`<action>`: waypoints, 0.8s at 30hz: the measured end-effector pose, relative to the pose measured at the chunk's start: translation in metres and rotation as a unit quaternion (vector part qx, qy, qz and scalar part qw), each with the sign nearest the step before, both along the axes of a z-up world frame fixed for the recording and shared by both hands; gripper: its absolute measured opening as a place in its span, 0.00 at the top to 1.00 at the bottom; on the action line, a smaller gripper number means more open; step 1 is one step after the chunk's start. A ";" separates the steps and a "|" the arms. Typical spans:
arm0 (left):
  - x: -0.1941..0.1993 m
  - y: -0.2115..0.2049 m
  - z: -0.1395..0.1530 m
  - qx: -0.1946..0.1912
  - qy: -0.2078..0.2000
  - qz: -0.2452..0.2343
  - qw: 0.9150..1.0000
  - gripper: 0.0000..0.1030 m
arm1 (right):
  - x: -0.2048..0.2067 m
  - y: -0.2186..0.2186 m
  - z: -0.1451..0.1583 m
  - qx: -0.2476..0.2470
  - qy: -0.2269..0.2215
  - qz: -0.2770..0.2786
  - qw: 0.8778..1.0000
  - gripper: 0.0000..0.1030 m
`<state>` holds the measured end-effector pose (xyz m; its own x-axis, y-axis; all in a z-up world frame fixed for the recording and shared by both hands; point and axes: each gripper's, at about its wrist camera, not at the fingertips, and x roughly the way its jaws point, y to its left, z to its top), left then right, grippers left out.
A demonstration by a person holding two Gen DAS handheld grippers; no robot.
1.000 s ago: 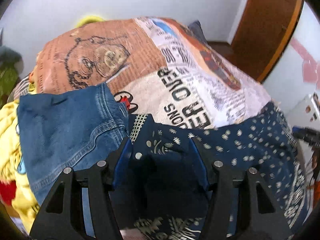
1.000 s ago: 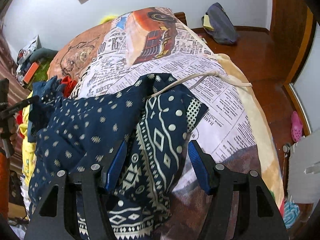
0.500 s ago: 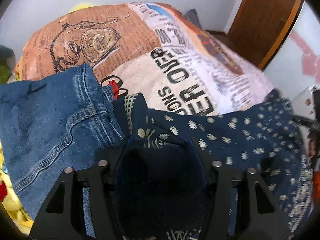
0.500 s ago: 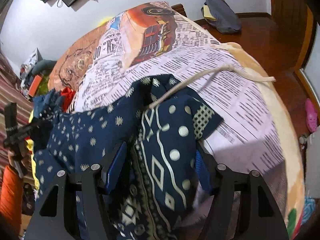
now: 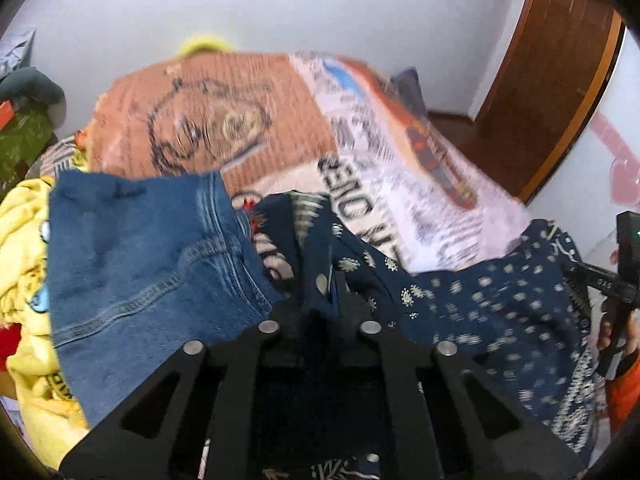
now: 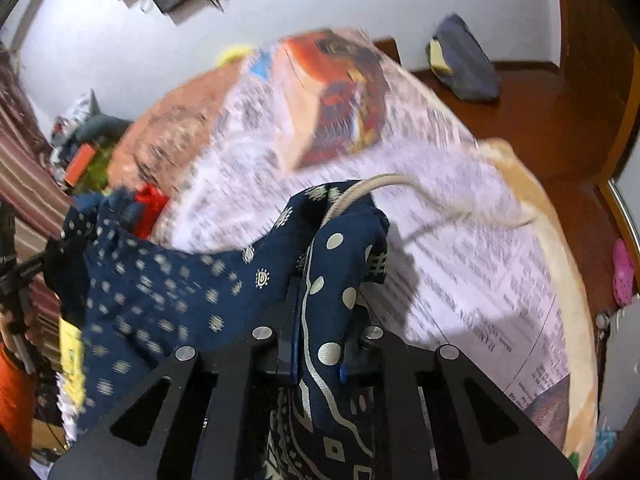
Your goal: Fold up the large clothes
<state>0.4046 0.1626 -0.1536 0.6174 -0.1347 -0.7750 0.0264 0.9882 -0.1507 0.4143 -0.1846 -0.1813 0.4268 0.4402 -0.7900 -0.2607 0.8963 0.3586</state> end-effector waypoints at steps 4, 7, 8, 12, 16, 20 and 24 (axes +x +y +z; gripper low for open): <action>-0.016 0.005 0.036 -0.003 -0.035 0.012 0.999 0.94 | 0.001 0.017 0.038 -0.001 -0.044 0.016 0.999 0.90; -0.025 0.012 0.055 0.002 -0.057 0.027 0.998 0.94 | 0.005 0.030 0.063 0.000 -0.077 0.023 0.997 0.90; -0.028 0.019 0.063 -0.005 -0.065 0.034 0.997 0.94 | 0.009 0.034 0.070 0.004 -0.086 0.023 0.996 0.90; -0.023 0.041 0.070 0.001 -0.073 0.064 0.995 0.94 | 0.033 0.051 0.083 0.007 -0.103 0.023 0.994 0.90; -0.008 0.064 0.058 0.005 -0.063 0.094 0.994 0.94 | 0.064 0.070 0.076 0.006 -0.091 0.028 0.995 0.91; 0.017 0.090 0.027 0.013 -0.038 0.122 0.992 0.94 | 0.091 0.095 0.053 -0.019 -0.068 0.040 0.997 0.91; 0.039 0.109 -0.011 0.019 -0.003 0.145 0.989 0.94 | 0.112 0.115 0.019 -0.050 -0.042 0.045 0.997 0.91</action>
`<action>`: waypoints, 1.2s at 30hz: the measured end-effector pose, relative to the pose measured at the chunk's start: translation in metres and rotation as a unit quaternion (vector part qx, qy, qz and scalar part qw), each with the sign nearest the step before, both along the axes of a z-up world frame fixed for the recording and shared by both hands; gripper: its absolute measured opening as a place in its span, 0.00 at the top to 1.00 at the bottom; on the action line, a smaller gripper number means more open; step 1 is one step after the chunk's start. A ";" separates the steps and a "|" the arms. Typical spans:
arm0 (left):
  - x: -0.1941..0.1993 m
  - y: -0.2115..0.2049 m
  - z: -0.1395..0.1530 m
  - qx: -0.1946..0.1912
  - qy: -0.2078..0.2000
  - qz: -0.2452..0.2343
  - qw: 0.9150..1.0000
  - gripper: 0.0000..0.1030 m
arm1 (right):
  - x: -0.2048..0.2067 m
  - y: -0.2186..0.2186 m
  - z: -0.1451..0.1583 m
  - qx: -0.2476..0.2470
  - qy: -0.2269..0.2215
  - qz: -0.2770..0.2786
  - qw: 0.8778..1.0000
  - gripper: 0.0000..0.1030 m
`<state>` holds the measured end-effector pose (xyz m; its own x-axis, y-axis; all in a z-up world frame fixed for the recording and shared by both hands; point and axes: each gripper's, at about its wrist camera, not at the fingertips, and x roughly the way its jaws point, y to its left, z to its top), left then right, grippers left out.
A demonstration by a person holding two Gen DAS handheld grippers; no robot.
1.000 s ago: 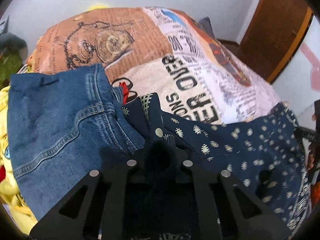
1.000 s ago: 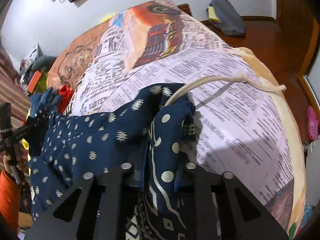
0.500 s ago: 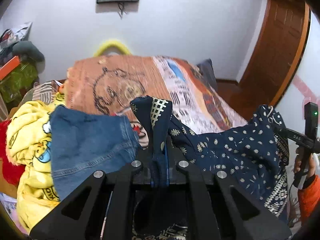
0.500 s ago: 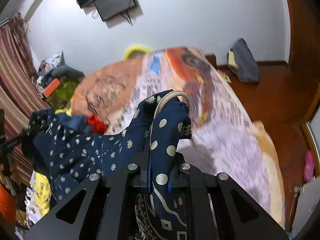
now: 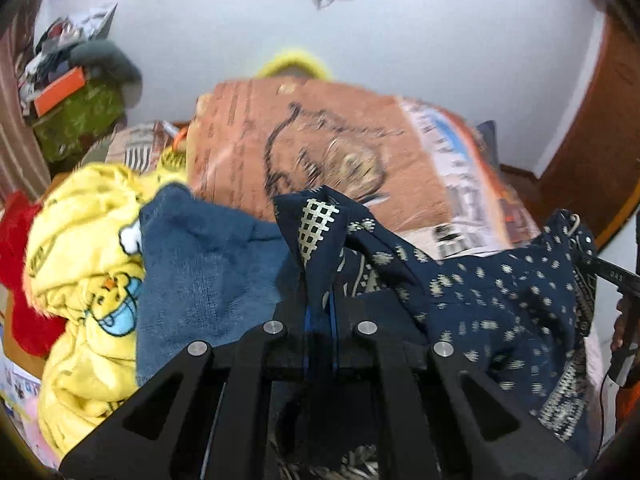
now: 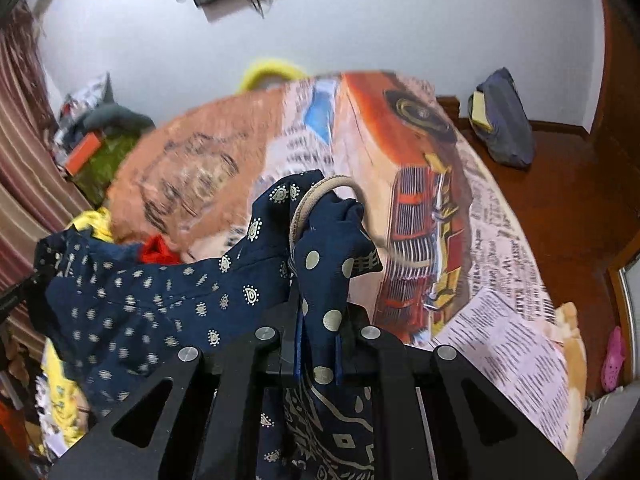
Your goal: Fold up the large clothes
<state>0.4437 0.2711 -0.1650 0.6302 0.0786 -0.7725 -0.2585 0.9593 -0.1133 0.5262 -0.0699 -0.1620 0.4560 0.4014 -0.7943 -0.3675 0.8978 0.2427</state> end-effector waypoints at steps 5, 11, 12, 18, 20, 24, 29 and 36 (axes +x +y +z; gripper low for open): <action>0.017 0.014 -0.041 0.005 0.031 0.013 0.999 0.94 | 0.019 -0.003 -0.037 -0.015 0.034 -0.018 0.999 0.90; 0.018 0.022 -0.067 -0.013 0.052 0.015 0.998 0.87 | 0.020 -0.007 -0.052 -0.036 0.044 -0.007 0.998 0.84; 0.017 0.021 -0.068 -0.013 0.051 0.014 0.999 0.87 | 0.018 -0.006 -0.050 -0.045 0.039 -0.006 0.998 0.83; 0.005 0.021 -0.060 0.015 0.077 0.024 0.997 0.55 | 0.001 -0.018 -0.038 -0.066 0.042 -0.006 0.997 0.61; -0.006 0.024 -0.052 0.010 0.073 0.028 0.997 0.53 | -0.008 -0.027 -0.030 -0.061 0.046 -0.011 0.997 0.54; -0.031 0.024 -0.031 -0.004 0.067 0.028 0.997 0.52 | -0.029 -0.039 -0.012 -0.067 0.045 -0.009 0.997 0.49; -0.067 0.017 -0.006 0.012 0.063 0.015 0.998 0.48 | -0.067 -0.049 0.023 -0.086 0.017 0.003 0.996 0.46; -0.126 0.004 0.025 0.011 0.042 -0.010 0.999 0.47 | -0.132 -0.062 0.071 -0.083 -0.045 0.015 0.995 0.25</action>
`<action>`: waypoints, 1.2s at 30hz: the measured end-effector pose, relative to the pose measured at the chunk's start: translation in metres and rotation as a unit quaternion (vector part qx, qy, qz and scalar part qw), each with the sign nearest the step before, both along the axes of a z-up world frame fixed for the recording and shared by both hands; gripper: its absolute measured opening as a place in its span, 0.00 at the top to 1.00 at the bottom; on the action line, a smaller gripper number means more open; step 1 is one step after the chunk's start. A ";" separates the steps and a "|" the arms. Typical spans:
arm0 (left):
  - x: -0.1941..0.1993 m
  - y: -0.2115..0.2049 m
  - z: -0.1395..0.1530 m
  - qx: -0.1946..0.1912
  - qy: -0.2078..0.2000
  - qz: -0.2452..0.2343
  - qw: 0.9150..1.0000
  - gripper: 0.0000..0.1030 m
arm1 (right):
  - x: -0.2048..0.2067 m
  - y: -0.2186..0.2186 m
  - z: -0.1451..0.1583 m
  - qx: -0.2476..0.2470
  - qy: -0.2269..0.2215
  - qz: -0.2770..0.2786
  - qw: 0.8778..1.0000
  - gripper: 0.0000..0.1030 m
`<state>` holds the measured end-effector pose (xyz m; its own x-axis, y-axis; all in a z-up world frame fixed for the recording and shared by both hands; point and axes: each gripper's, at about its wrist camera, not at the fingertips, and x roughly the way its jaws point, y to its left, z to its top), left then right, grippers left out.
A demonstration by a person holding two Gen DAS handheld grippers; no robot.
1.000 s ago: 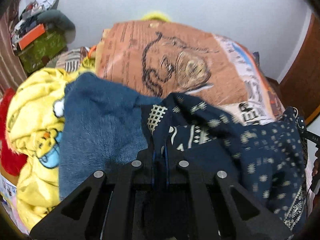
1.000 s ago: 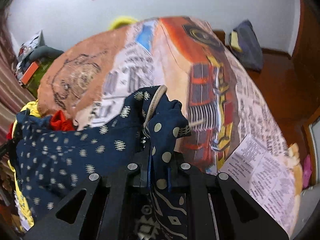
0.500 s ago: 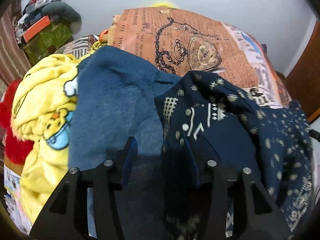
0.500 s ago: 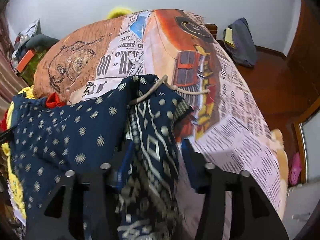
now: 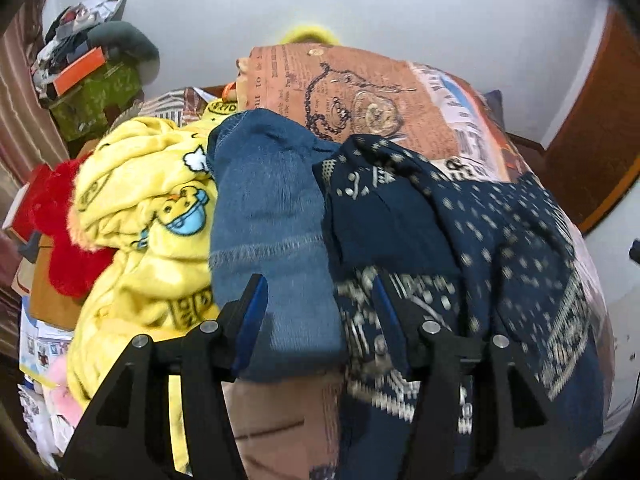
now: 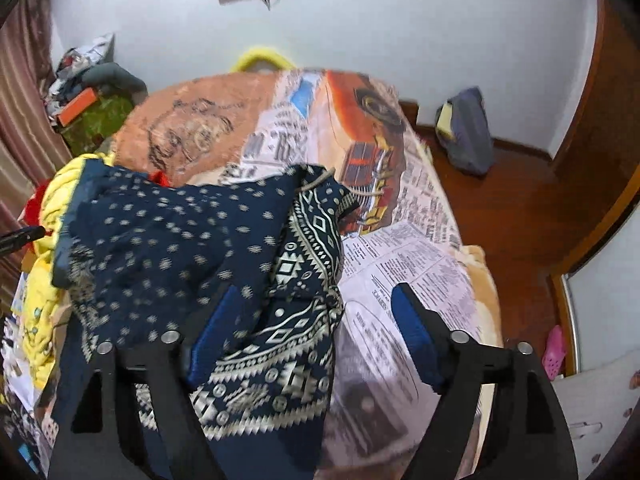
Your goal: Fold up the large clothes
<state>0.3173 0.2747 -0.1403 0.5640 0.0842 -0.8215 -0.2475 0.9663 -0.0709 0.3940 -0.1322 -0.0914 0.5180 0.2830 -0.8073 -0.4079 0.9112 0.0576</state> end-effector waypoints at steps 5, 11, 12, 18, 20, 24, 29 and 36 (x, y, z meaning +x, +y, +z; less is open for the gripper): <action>-0.046 -0.018 0.011 -0.001 -0.011 -0.027 1.000 0.38 | -0.042 -0.006 0.012 0.001 -0.016 0.013 1.000 0.23; -0.088 -0.029 -0.004 -0.027 0.000 -0.038 0.999 0.37 | -0.084 -0.011 0.003 -0.027 -0.028 0.027 0.999 0.22; -0.094 -0.031 -0.007 -0.031 0.003 -0.038 0.999 0.37 | -0.090 -0.011 0.000 -0.030 -0.026 0.030 0.999 0.22; -0.124 -0.038 -0.039 -0.052 0.029 -0.031 0.998 0.37 | -0.121 -0.013 -0.026 -0.051 -0.007 0.042 0.998 0.22; -0.132 -0.041 -0.051 -0.056 0.041 -0.029 0.997 0.37 | -0.127 -0.015 -0.038 -0.044 0.010 0.042 0.998 0.22; -0.143 -0.047 -0.076 -0.079 0.068 -0.032 0.994 0.37 | -0.138 -0.021 -0.065 -0.019 0.054 0.035 0.998 0.22; -0.155 -0.055 -0.110 -0.136 0.098 -0.032 0.985 0.37 | -0.152 -0.022 -0.090 -0.014 0.093 0.036 0.995 0.22; -0.153 -0.069 -0.138 -0.219 0.123 -0.047 0.967 0.37 | -0.158 -0.023 -0.102 0.019 0.112 0.040 0.993 0.22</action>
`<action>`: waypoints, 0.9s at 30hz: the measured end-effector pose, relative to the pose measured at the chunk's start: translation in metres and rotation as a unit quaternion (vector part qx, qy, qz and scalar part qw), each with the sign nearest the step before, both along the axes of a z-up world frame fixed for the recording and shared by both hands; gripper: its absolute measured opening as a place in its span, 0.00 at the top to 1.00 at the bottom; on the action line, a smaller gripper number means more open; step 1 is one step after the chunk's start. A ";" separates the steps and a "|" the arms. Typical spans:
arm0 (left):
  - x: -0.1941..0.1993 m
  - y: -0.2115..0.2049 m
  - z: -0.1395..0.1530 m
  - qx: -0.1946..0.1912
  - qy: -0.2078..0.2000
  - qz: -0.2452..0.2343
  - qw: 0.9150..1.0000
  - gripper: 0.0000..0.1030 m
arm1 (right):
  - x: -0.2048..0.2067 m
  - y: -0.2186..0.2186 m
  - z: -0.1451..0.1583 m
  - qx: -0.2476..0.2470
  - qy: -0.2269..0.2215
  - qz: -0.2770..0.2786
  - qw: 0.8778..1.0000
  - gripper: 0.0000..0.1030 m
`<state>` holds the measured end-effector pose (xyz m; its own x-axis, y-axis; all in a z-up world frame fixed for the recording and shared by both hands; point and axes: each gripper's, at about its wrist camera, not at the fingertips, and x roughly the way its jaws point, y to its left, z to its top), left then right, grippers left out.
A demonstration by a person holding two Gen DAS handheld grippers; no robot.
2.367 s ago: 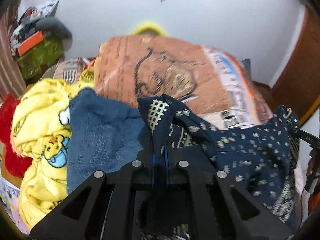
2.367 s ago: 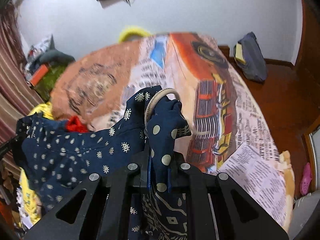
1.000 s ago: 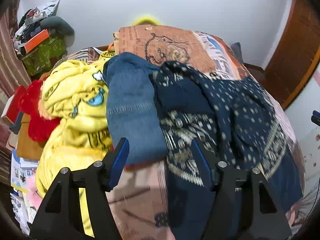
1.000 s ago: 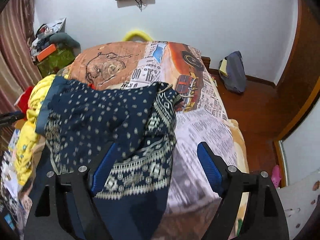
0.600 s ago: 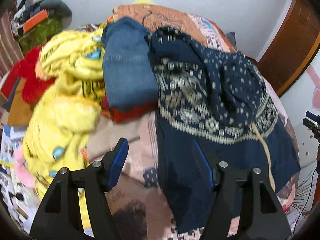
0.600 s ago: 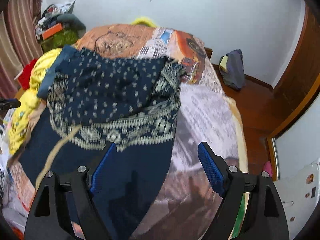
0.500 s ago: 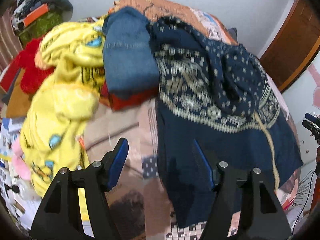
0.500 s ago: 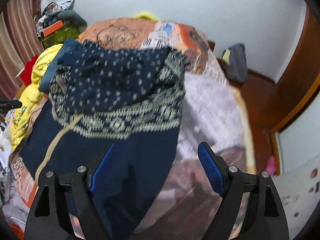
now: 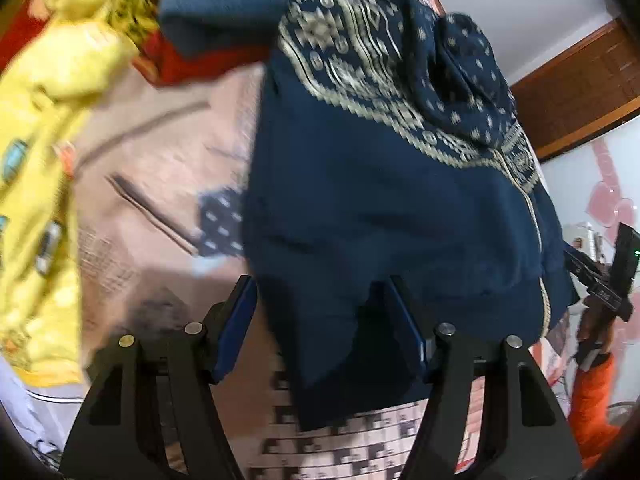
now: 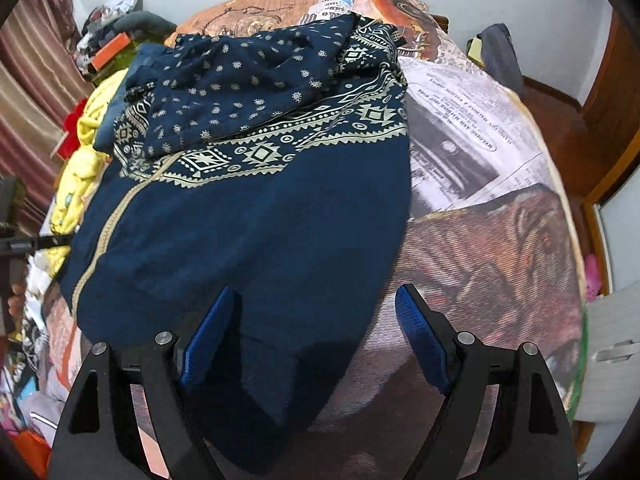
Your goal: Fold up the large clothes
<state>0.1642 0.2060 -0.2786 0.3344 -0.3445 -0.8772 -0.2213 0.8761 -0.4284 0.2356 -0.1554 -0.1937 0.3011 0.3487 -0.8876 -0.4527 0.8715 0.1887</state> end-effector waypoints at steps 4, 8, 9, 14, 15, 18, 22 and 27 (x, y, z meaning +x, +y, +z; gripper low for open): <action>0.001 -0.003 -0.008 -0.014 -0.004 0.012 1.000 0.39 | 0.004 -0.005 -0.007 0.049 0.030 -0.012 0.998 0.38; -0.001 -0.007 -0.002 -0.007 -0.024 0.003 1.000 0.66 | 0.004 -0.002 -0.006 0.046 0.025 -0.012 0.999 0.68; -0.002 -0.010 0.002 -0.004 -0.030 -0.003 1.000 0.74 | 0.004 -0.002 -0.005 0.049 0.026 -0.009 0.998 0.78; -0.001 -0.025 0.022 0.041 -0.056 -0.024 0.997 0.91 | 0.008 0.002 0.008 0.051 0.008 0.002 0.999 0.91; 0.000 -0.026 0.027 0.048 -0.064 -0.026 0.996 0.92 | 0.009 0.002 0.012 0.054 0.002 0.002 0.999 0.92; 0.005 -0.027 0.058 0.065 -0.104 -0.021 0.992 0.92 | 0.018 0.003 0.029 0.069 -0.018 0.002 0.997 0.92; 0.012 -0.015 0.102 0.069 -0.162 -0.010 0.984 0.92 | 0.036 0.005 0.056 0.092 -0.045 -0.002 0.995 0.93; 0.038 0.002 0.161 0.076 -0.227 0.008 0.971 0.93 | 0.066 0.014 0.091 0.109 -0.095 -0.012 0.989 0.93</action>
<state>0.2017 0.2081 -0.1178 0.7033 -0.2144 -0.6778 -0.0544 0.9344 -0.3520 0.3013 -0.1412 -0.1025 0.4652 0.5166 -0.7188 -0.4777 0.8301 0.2875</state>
